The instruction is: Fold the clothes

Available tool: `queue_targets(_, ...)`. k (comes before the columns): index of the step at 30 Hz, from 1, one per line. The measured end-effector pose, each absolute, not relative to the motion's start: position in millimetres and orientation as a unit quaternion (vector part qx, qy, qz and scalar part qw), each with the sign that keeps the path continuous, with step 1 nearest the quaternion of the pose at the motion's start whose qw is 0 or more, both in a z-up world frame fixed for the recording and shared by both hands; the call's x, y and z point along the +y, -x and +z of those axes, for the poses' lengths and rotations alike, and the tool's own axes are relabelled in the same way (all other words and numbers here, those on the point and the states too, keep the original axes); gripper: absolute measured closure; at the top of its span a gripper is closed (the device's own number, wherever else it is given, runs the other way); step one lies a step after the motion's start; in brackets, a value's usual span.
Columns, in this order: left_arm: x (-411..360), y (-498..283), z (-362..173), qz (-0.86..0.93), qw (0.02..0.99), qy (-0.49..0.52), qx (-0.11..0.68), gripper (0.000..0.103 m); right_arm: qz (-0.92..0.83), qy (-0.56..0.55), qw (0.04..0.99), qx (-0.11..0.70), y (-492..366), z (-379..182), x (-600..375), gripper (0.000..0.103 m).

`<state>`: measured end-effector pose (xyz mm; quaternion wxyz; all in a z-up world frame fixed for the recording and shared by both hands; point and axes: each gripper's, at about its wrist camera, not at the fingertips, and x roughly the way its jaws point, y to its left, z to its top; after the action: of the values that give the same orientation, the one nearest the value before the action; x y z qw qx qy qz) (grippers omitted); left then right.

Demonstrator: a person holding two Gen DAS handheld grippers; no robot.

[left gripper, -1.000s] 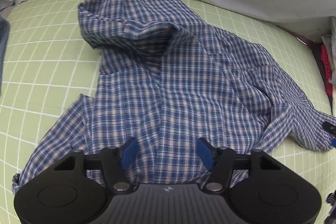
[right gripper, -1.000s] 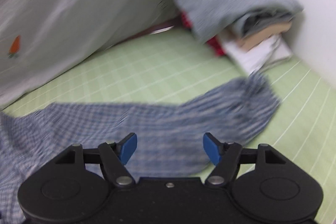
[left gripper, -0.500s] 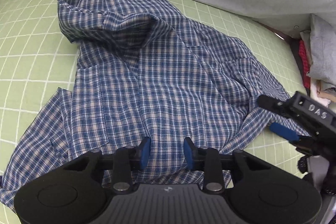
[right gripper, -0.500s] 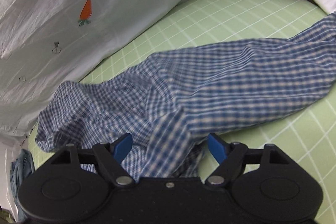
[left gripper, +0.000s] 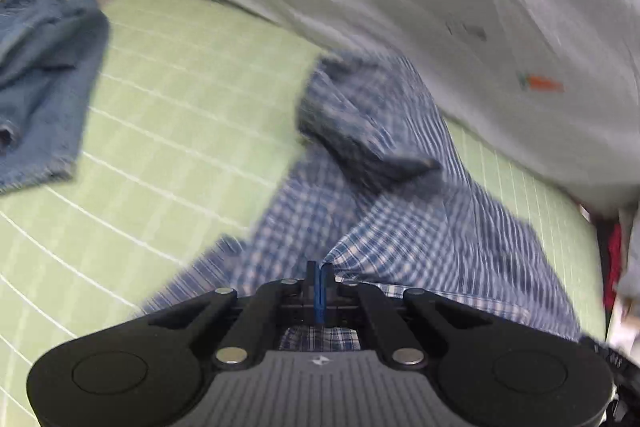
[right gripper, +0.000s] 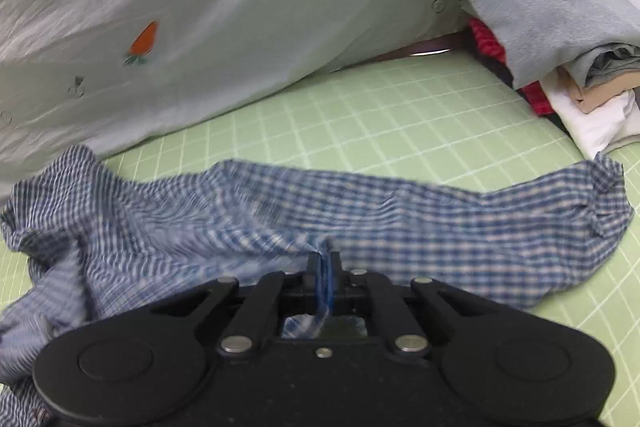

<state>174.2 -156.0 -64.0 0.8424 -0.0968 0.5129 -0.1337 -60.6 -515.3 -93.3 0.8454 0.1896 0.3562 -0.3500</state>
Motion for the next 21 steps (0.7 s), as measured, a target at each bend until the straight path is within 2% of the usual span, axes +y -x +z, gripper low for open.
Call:
queue_targets(2,-139.6,-188.1,-55.0,-0.106,0.859,0.084,0.493,0.102,-0.387,-0.147,0.841,0.348,64.2,-87.4,-536.6,0.103)
queue_targets(6,-119.4,-210.6,-39.9,-0.057,0.884,0.045,0.462,0.102,-0.427,-0.154,0.828,0.328,72.9,-71.8,-579.2,0.103)
queue_targets(8,-116.6,-215.4,-40.0,-0.051,0.884,0.044,0.462,0.102,-0.407,-0.169,0.832,0.336,69.9,-71.7,-583.6,0.096)
queue_targets(10,-121.1,-214.8,-44.4,-0.051,0.881,0.045,0.468,0.1,-0.382,-0.197,0.835,0.344,60.8,-80.3,-566.3,0.073)
queue_targets(11,-123.3,-211.6,-46.9,-0.05,0.88,0.04,0.47,0.094,-0.369,-0.207,0.836,0.348,56.7,-84.7,-554.1,0.049)
queue_targets(12,-125.3,-208.3,-49.4,-0.049,0.879,0.034,0.473,0.086,-0.356,-0.213,0.839,0.353,52.1,-89.8,-540.6,0.034)
queue_targets(14,-127.5,-199.3,-54.1,-0.039,0.878,0.024,0.477,0.05,-0.335,-0.209,0.845,0.361,42.7,-98.9,-512.6,0.022)
queue_targets(16,-123.6,-187.4,-57.5,-0.034,0.878,0.02,0.477,0.039,-0.319,-0.211,0.846,0.371,36.1,-104.4,-487.6,0.0)
queue_targets(21,-115.7,-163.1,-68.9,-0.045,0.868,0.018,0.495,0.037,-0.246,-0.2,0.86,0.399,25.0,-108.7,-438.6,0.0)
